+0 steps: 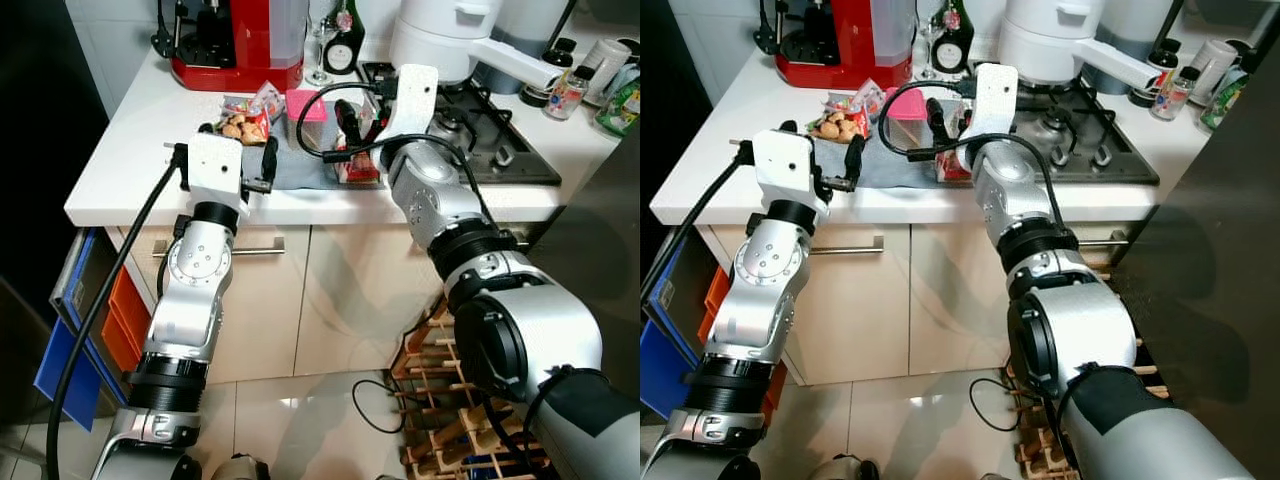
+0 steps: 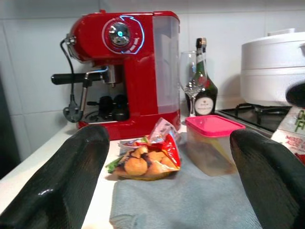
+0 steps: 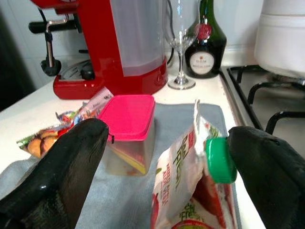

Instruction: Restocking fridge

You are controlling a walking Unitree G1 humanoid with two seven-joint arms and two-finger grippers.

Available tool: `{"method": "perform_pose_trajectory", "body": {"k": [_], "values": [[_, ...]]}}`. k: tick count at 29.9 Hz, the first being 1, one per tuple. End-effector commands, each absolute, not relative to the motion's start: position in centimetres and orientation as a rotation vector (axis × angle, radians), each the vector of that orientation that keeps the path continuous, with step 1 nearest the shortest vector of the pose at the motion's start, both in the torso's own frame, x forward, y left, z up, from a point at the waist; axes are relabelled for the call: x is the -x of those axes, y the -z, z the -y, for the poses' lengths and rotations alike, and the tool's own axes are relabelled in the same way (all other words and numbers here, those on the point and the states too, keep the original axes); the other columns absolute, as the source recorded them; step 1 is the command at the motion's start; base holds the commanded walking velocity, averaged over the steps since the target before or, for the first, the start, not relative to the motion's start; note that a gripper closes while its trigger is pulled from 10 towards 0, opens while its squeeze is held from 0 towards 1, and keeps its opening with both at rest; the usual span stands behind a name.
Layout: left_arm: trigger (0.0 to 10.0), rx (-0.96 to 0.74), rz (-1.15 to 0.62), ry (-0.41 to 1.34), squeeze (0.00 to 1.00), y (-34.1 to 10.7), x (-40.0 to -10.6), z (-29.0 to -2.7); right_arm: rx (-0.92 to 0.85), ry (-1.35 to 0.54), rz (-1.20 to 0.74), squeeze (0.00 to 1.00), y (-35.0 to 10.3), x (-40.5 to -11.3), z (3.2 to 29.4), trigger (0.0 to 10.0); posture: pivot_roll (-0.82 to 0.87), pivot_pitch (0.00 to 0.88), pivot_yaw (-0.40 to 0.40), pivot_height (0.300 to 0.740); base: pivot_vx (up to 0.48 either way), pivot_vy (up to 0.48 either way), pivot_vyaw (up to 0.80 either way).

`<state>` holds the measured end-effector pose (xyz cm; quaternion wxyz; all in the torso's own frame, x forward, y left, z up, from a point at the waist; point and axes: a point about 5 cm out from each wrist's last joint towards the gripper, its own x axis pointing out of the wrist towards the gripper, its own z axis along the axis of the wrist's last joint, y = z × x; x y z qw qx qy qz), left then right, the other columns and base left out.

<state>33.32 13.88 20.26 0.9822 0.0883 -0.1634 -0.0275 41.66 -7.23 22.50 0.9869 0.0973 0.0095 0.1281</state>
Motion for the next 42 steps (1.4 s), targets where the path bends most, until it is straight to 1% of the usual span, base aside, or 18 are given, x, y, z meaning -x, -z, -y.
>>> {"method": "perform_pose_trajectory", "body": {"k": [1,4,13,22,23,24,25,32,42], "values": [[10.0,-0.176,0.319,0.048,0.0,-20.2,-33.1,-13.9,-0.207,-0.22,-0.017,0.0,-23.0,-41.9,7.9,10.0,0.01,0.0,-0.09,0.74,0.0,0.0,0.0],[10.0,-0.177,0.32,0.041,0.0,-20.3,-33.2,-14.1,-0.236,-0.195,-0.045,0.0,-22.8,-42.0,8.2,10.0,0.01,0.0,-0.093,0.74,0.0,0.0,0.0],[10.0,-0.176,0.317,0.038,0.0,-20.2,-33.1,-14.0,-0.235,-0.192,-0.071,0.0,-22.4,-42.0,8.3,10.0,0.01,0.0,-0.095,0.74,0.0,0.0,0.0],[10.0,-0.174,0.313,0.042,0.0,-20.2,-33.2,-13.8,-0.306,-0.156,-0.114,0.0,-21.9,-42.0,8.8,10.0,0.01,0.0,-0.098,0.74,0.0,0.0,0.0],[10.0,-0.175,0.312,0.042,0.0,-20.2,-33.2,-13.8,-0.318,-0.15,-0.102,0.0,-22.1,-42.1,8.9,4.7,0.01,0.0,-0.098,0.74,0.0,0.0,0.0],[10.0,-0.175,0.31,0.043,0.0,-20.1,-33.2,-13.8,-0.312,-0.138,-0.097,0.0,-22.1,-42.1,9.1,1.2,0.01,0.0,-0.098,0.74,0.0,0.0,0.0],[10.0,-0.176,0.309,0.043,0.0,-20.1,-33.2,-13.9,-0.306,-0.13,-0.094,0.0,-22.2,-42.1,9.2,0.0,0.01,0.0,-0.098,0.74,0.0,0.0,0.0],[10.0,-0.176,0.313,0.05,0.0,-20.3,-33.5,-13.5,-0.297,-0.095,-0.117,0.0,-21.9,-42.2,10.0,0.0,0.01,0.0,-0.097,0.74,0.0,0.0,0.0],[10.0,-0.171,0.309,0.036,0.0,-20.1,-33.4,-13.6,-0.252,-0.163,-0.145,0.0,-21.5,-42.0,8.9,0.0,0.01,0.0,-0.111,0.74,0.0,0.0,0.0]]}}
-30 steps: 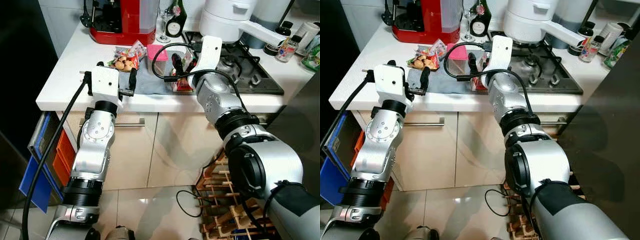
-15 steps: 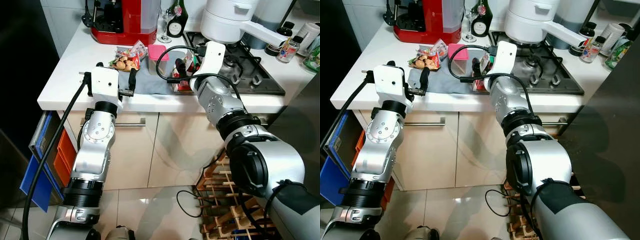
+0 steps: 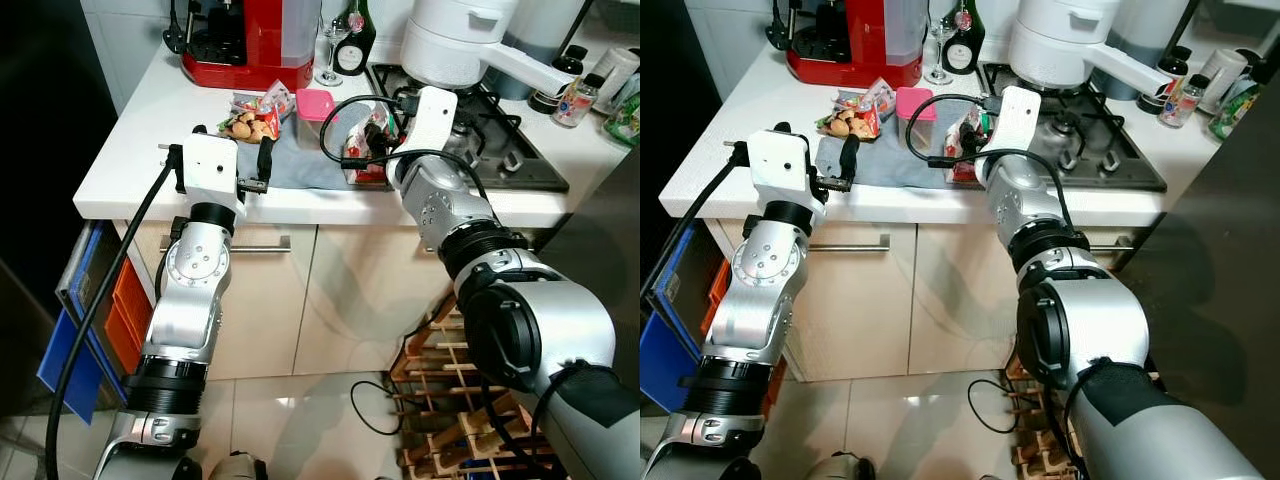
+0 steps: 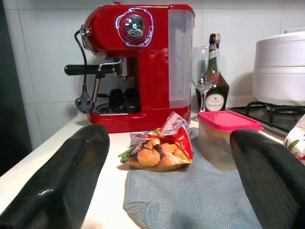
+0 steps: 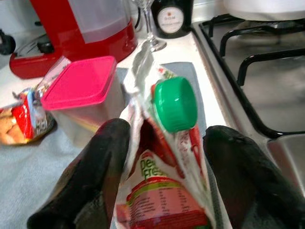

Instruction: Restocking fridge

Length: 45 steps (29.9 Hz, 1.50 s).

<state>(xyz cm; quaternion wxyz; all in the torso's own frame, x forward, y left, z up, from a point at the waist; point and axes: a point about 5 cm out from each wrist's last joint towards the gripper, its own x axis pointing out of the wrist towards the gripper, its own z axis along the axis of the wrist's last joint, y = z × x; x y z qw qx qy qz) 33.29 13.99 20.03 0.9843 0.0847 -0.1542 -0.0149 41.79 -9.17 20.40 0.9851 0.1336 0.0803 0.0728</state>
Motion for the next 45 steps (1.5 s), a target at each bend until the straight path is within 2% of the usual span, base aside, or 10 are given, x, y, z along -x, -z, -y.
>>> {"method": "perform_pose_trajectory", "body": {"k": [1,8,17,24,27,32,39,45], "values": [[10.0,-0.171,0.309,0.037,0.0,-20.1,-33.4,-13.5,-0.25,-0.169,-0.146,0.0,-21.5,-42.0,8.8,0.0,0.01,0.0,-0.111,0.74,0.0,0.0,0.0],[10.0,-0.175,0.308,0.043,0.0,-20.1,-33.5,-13.5,-0.245,-0.185,-0.144,0.0,-21.4,-42.0,8.6,0.0,0.02,0.0,-0.109,0.74,0.0,0.0,0.0],[10.0,-0.183,0.31,0.051,0.0,-20.2,-33.7,-13.3,-0.213,-0.142,-0.09,0.0,-21.5,-42.0,9.6,0.0,0.01,0.0,-0.111,0.74,0.0,0.0,0.0],[10.0,-0.192,0.309,0.053,0.0,-20.1,-34.0,-13.1,-0.202,-0.131,0.095,0.0,-23.4,-42.0,10.2,0.0,0.0,0.0,-0.107,0.74,0.0,0.0,0.0],[10.0,-0.201,0.317,0.053,0.0,-20.0,-34.1,-12.8,-0.151,-0.125,0.278,0.0,-25.0,-41.6,10.4,0.0,-0.03,0.0,-0.103,0.74,0.0,0.0,0.0],[10.0,-0.239,0.337,0.077,0.0,-20.1,-34.0,-12.3,-0.055,-0.074,0.438,0.0,-26.0,-40.8,11.2,0.0,-0.05,0.0,-0.098,0.74,0.0,0.0,0.0],[10.0,-0.22,0.303,0.052,0.0,-19.5,-33.8,-12.8,0.034,0.005,0.692,0.0,-25.2,-37.3,13.3,0.0,-0.06,0.0,-0.082,0.74,0.0,0.0,0.0],[10.0,-0.235,0.292,0.048,0.0,-19.1,-33.6,-13.5,0.145,-0.002,0.763,0.0,-23.3,-34.8,13.0,0.0,-0.06,0.0,-0.066,0.74,0.0,0.0,0.0]]}}
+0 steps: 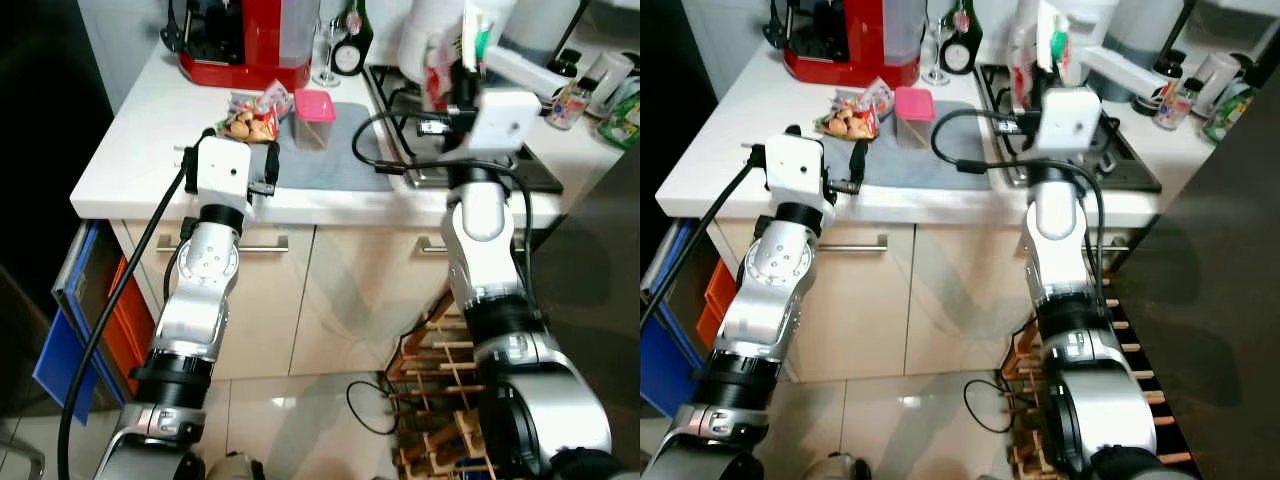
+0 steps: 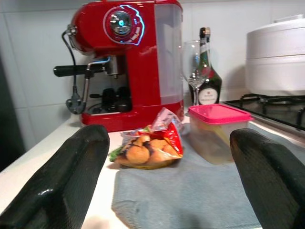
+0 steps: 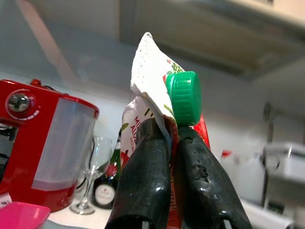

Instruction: Restocking fridge

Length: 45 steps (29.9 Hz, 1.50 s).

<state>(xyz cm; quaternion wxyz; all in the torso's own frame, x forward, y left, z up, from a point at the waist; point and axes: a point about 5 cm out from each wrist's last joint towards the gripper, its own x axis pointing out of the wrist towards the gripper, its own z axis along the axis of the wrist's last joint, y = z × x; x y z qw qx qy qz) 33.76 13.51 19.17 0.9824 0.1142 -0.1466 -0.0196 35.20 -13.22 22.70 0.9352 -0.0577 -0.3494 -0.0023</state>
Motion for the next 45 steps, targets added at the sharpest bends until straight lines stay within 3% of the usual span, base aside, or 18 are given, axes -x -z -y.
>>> {"method": "perform_pose_trajectory", "body": {"k": [1,10,12,25,45], "values": [[10.0,-0.237,0.298,0.045,0.0,-19.2,-33.6,-13.7,0.158,-0.009,0.754,0.0,-22.5,-34.3,12.8,0.0,-0.06,0.0,-0.061,0.74,0.0,0.0,0.0],[10.0,-0.254,0.307,0.078,0.0,-18.9,-33.3,-13.8,0.161,0.006,0.673,0.0,-20.6,-33.7,13.0,0.0,-0.07,0.0,-0.042,0.74,0.0,0.0,0.0],[10.0,-0.243,0.304,0.075,0.0,-18.9,-33.3,-13.7,0.174,0.028,0.653,0.0,-20.1,-33.6,13.2,10.0,-0.06,0.0,-0.042,0.74,0.0,0.0,0.0],[10.0,-0.19,0.31,0.058,0.0,-19.3,-33.5,-13.6,0.182,0.026,0.556,0.0,-18.8,-34.1,13.1,10.0,-0.05,0.0,-0.045,0.74,0.0,0.0,0.0],[10.0,-0.208,0.337,0.074,0.0,-19.8,-33.3,-13.2,0.15,0.01,0.413,0.0,-15.9,-34.1,13.2,10.0,-0.06,0.0,-0.014,0.74,-0.291,0.0,0.0]]}}
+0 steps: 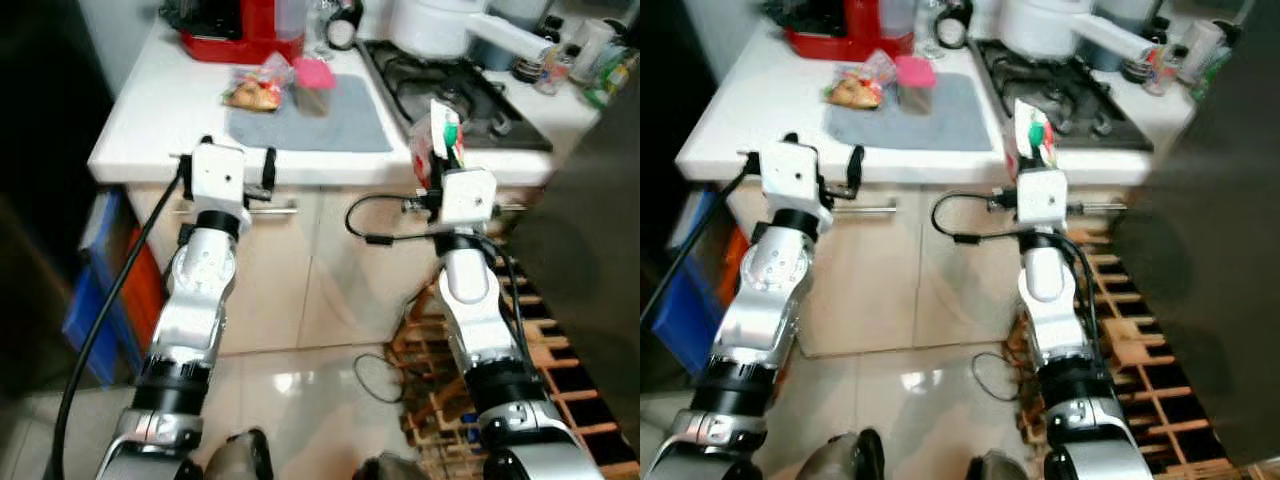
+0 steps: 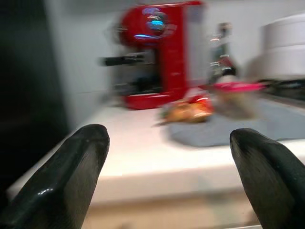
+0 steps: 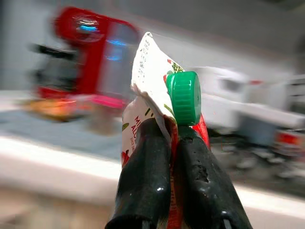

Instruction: Restocking fridge

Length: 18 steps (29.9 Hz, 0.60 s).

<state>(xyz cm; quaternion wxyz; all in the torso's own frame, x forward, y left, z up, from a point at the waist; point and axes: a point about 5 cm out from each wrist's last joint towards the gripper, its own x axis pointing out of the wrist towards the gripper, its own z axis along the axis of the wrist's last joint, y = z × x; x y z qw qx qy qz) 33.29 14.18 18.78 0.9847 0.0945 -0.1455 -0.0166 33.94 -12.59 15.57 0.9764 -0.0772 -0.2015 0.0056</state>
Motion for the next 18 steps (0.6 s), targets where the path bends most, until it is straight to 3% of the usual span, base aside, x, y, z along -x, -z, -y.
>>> {"method": "perform_pose_trajectory", "body": {"k": [1,18], "values": [[10.0,-0.209,0.338,0.079,0.0,-19.8,-33.3,-13.0,0.149,0.006,0.408,0.0,-15.8,-34.0,13.1,10.0,-0.06,0.0,-0.012,0.74,-0.292,0.0,0.0],[10.0,-0.178,0.308,0.084,0.0,-19.0,-33.2,-12.5,0.163,-0.022,0.36,0.0,-14.7,-33.8,13.2,10.0,-0.07,0.0,-0.013,0.74,-0.27,0.0,0.0]]}}
